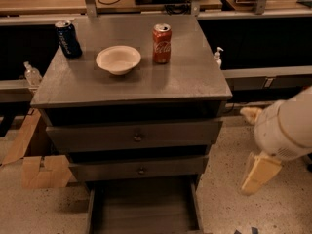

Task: Close bottom drawer

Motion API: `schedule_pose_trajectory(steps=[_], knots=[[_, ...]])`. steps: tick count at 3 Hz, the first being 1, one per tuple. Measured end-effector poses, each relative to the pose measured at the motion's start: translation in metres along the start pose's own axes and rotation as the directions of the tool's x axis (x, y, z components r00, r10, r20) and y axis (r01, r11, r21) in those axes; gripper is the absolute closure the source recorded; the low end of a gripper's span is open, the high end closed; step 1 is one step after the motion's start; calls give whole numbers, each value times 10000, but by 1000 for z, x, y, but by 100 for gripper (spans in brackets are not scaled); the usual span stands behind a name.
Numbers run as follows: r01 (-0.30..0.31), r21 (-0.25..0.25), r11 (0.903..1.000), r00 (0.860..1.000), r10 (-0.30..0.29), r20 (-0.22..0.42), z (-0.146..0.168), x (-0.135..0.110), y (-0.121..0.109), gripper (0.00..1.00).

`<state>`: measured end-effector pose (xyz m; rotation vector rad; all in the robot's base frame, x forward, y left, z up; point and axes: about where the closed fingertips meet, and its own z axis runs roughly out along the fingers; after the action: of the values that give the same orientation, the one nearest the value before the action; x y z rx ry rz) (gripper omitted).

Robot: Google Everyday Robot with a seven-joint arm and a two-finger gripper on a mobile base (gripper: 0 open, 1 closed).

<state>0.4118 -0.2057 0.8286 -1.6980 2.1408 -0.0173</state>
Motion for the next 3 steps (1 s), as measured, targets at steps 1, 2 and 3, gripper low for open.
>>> schedule_pose_trajectory(steps=[1,2,3], knots=[[-268,-545,9982,9996,264,-75,92,31,31,0],[-374,-128,9992,9992,372,-127,157,41,20,0],[-320,403,9987,9995,321,-24,170,37,4,0]])
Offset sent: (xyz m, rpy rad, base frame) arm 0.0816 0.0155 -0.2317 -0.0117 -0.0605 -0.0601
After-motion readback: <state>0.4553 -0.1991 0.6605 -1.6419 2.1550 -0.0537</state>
